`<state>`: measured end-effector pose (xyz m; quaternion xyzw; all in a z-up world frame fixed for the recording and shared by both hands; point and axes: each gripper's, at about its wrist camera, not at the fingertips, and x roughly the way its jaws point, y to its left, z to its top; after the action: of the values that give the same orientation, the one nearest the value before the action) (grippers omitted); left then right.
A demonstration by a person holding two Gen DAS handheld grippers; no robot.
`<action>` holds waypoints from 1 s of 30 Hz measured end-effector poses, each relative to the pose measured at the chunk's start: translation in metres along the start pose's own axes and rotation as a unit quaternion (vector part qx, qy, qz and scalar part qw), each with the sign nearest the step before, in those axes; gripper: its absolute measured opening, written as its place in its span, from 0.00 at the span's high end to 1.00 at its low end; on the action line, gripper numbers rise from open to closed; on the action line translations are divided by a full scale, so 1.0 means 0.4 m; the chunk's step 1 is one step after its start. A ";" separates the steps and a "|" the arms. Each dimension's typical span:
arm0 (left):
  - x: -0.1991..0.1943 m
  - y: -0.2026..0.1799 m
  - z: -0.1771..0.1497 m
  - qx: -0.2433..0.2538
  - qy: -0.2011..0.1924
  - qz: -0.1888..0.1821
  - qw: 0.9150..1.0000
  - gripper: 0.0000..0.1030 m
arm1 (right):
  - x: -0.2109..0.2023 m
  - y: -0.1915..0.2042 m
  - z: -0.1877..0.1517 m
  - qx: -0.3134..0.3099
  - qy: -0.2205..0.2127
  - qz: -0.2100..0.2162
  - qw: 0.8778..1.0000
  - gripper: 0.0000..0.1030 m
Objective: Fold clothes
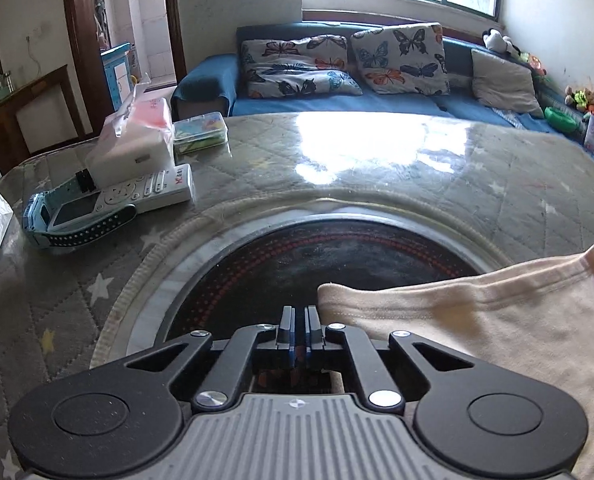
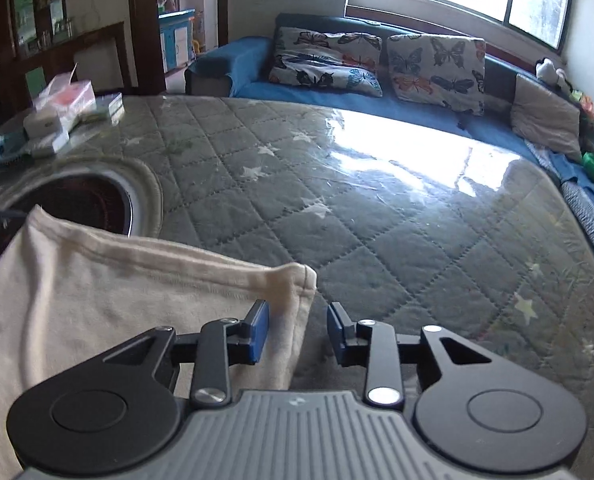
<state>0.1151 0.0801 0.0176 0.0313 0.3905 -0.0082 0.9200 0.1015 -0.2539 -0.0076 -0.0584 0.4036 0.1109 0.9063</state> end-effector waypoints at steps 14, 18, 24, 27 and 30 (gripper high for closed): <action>-0.027 -0.025 0.009 0.008 -0.002 0.010 1.000 0.89 | -0.013 0.038 0.043 -0.033 -0.026 -0.037 0.998 0.78; -0.060 -0.041 0.004 0.011 -0.009 0.005 1.000 0.84 | -0.057 0.081 0.019 -0.069 -0.014 -0.005 0.998 0.66; -0.127 -0.071 -0.027 0.018 -0.015 -0.013 1.000 0.70 | -0.106 0.184 -0.055 -0.128 0.002 0.028 0.991 0.60; -0.166 -0.088 -0.051 0.022 -0.016 -0.025 0.999 0.70 | -0.135 0.235 -0.099 -0.150 0.007 0.041 0.988 0.57; -0.217 -0.106 -0.084 0.033 -0.025 -0.036 0.998 0.63 | -0.174 0.288 -0.148 -0.176 0.007 0.054 0.983 0.50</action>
<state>0.0288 0.0390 0.0545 0.0479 0.3673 -0.0549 0.9272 -0.0146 -0.1646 0.0029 -0.1958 0.3867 0.2287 0.8717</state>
